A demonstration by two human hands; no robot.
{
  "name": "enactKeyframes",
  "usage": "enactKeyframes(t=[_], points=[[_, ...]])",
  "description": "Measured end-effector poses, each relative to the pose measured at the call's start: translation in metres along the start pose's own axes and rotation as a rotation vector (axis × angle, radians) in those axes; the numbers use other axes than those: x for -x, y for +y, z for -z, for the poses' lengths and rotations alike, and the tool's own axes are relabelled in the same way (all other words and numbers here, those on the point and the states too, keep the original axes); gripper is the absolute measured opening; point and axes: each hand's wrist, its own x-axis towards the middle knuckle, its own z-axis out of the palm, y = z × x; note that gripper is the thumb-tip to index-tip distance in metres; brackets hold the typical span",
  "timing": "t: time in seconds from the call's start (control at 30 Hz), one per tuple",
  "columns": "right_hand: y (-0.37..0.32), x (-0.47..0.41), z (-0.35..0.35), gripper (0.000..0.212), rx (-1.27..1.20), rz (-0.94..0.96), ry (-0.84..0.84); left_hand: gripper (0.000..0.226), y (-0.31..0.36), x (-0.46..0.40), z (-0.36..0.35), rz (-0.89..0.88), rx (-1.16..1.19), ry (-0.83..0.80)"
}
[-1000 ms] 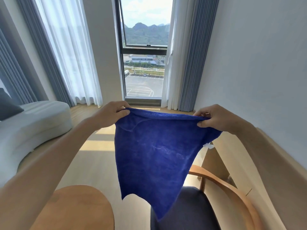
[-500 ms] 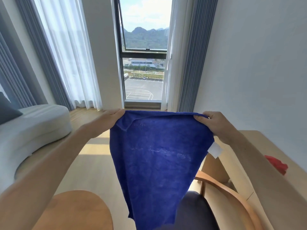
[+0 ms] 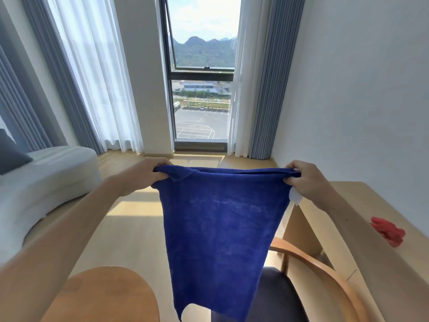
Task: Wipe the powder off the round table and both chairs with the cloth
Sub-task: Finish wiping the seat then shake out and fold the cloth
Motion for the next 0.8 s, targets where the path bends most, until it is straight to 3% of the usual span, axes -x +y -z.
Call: enactKeyframes(t=[0.13, 0.27, 0.37, 0.43, 0.47, 0.53, 0.57, 0.63, 0.8], points=[[0.002, -0.005, -0.009, 0.012, 0.005, -0.018, 0.111, 0.022, 0.000, -0.005, -0.008, 0.035, 0.072, 0.098], [0.003, -0.010, -0.019, 0.012, -0.184, -0.221, 0.147, 0.013, 0.002, -0.009, -0.016, 0.129, 0.206, 0.192], [-0.002, -0.012, -0.024, 0.010, -0.530, -0.449, -0.005, 0.011, 0.006, -0.016, -0.021, 0.255, 0.341, 0.189], [-0.006, -0.009, -0.021, 0.002, -0.722, -0.564, -0.181, 0.011, 0.007, -0.018, -0.019, 0.349, 0.524, 0.053], [-0.007, -0.008, -0.020, 0.015, -0.756, -0.569, -0.257, 0.015, 0.005, -0.018, -0.017, 0.356, 0.593, -0.038], [0.000, -0.011, -0.017, 0.061, -0.805, -0.516, -0.308, 0.045, -0.001, -0.016, -0.013, 0.343, 0.676, -0.156], [0.004, -0.012, -0.017, 0.078, -0.773, -0.494, -0.294, 0.059, -0.004, -0.015, -0.012, 0.349, 0.682, -0.171], [0.008, -0.008, -0.019, 0.086, -0.550, -0.404, -0.240, 0.069, -0.008, -0.013, -0.013, 0.312, 0.549, -0.142], [0.014, 0.002, -0.026, 0.034, 0.118, -0.020, -0.035, 0.045, -0.014, -0.014, -0.023, 0.197, 0.061, 0.054]])
